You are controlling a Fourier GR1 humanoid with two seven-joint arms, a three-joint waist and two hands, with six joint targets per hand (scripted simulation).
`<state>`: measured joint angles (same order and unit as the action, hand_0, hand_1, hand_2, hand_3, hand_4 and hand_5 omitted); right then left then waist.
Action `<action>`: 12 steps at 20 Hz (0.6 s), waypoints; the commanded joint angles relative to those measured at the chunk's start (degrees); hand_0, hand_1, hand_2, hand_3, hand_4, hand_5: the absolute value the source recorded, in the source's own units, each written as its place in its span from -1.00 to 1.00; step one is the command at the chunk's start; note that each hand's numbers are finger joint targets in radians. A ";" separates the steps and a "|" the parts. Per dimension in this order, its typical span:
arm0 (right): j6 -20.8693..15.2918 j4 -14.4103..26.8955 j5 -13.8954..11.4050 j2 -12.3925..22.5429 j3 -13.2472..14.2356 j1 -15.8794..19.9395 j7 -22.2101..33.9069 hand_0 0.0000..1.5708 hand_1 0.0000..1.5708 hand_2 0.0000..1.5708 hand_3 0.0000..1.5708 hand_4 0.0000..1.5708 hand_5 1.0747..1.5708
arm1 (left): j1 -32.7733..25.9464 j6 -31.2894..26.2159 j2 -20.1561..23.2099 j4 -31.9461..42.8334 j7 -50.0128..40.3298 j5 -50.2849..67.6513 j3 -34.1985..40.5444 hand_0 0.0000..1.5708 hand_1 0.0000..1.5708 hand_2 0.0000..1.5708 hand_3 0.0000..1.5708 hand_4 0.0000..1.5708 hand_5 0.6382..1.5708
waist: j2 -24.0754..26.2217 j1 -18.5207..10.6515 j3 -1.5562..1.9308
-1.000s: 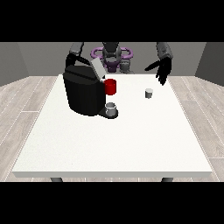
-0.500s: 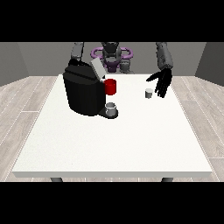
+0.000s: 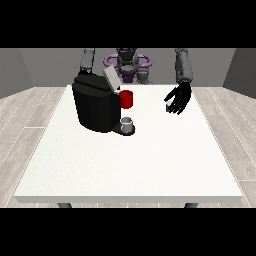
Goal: Insert the coffee pod into the coffee machine and close the lid
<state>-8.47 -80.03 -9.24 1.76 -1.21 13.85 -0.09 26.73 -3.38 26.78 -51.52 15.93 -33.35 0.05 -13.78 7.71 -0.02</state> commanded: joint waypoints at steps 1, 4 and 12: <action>0.26 -0.33 -0.27 0.48 0.14 2.60 1.94 -1.00 -1.00 -1.00 -1.00 -1.00 1.00 | 1.28 7.03 -1.46 3.33 3.84 -5.31 -1.84 0.36 0.36 0.44 0.18 -0.41 1.00 | -1.55 0.72 -0.02; 2.34 4.32 1.82 0.64 1.36 1.01 -2.23 -1.00 -1.00 -1.00 -1.00 -1.00 1.00 | 2.61 2.75 0.48 2.86 -0.86 -8.46 -4.12 0.18 0.18 0.29 0.08 -0.47 1.00 | 0.94 0.25 0.04; 0.27 3.23 0.18 -1.08 -0.74 0.49 -0.27 -1.00 -1.00 -1.00 -1.00 -1.00 1.00 | 3.48 3.17 1.74 11.59 0.85 -15.22 -6.37 -0.05 -0.05 0.20 0.03 -0.53 1.00 | 0.83 1.58 0.01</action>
<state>-7.83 -76.73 -8.54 1.07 -1.45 15.08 -1.14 30.07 -0.81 28.41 -43.58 16.78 -45.22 -5.11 -13.82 8.85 0.06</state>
